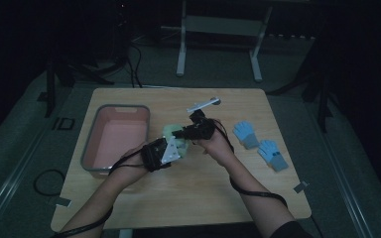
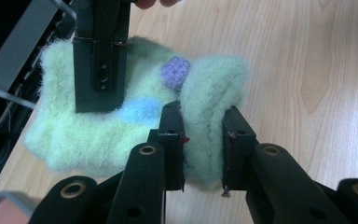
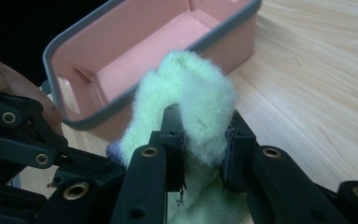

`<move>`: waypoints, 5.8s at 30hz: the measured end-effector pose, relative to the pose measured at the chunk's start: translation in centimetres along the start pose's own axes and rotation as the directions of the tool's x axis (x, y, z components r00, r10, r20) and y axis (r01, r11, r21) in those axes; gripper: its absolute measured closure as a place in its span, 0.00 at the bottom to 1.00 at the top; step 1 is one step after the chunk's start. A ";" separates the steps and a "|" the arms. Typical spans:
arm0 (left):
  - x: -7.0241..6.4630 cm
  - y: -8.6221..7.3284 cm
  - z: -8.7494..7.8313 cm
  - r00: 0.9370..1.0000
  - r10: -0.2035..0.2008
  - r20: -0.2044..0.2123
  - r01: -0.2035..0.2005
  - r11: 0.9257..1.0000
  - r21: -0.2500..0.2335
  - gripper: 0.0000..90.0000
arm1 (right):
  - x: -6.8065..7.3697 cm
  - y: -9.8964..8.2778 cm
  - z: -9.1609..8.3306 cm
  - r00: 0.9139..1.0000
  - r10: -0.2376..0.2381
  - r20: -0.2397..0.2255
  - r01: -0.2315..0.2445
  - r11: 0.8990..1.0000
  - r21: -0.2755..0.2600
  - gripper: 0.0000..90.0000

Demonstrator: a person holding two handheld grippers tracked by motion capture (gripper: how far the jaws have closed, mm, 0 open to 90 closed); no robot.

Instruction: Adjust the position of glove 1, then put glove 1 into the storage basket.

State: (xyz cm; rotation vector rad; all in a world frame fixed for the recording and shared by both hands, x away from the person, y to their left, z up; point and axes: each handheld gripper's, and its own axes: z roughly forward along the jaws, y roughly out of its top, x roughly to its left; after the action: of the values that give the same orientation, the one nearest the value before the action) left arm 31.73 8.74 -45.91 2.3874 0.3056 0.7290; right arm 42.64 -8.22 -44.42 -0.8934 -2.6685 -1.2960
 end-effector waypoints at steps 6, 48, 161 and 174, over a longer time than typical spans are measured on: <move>0.7 -1.2 -1.2 1.000 -0.010 -0.015 0.010 1.000 0.010 0.83 | 1.2 1.5 1.2 0.999 -0.030 -0.010 0.030 1.000 0.005 0.83; 4.4 -13.1 -5.2 0.988 -0.126 -0.091 0.137 0.983 0.125 0.83 | 7.1 8.4 14.4 0.988 -0.106 -0.113 0.115 0.990 0.077 0.83; -5.3 -4.4 5.8 0.935 -0.191 0.298 0.176 0.982 0.075 0.11 | -5.6 -8.2 -6.2 0.982 -0.129 0.137 0.132 0.991 -0.015 0.62; -6.0 -5.0 6.1 0.942 -0.183 0.281 0.169 0.983 0.073 0.11 | -10.5 -11.0 -10.7 0.952 -0.074 0.296 0.085 0.996 -0.023 0.62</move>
State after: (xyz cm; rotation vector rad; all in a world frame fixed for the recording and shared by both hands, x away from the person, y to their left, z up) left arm 30.06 7.43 -55.59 2.4315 0.4112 0.2895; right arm 43.56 -26.43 -48.20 -1.0729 -2.9416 -1.3250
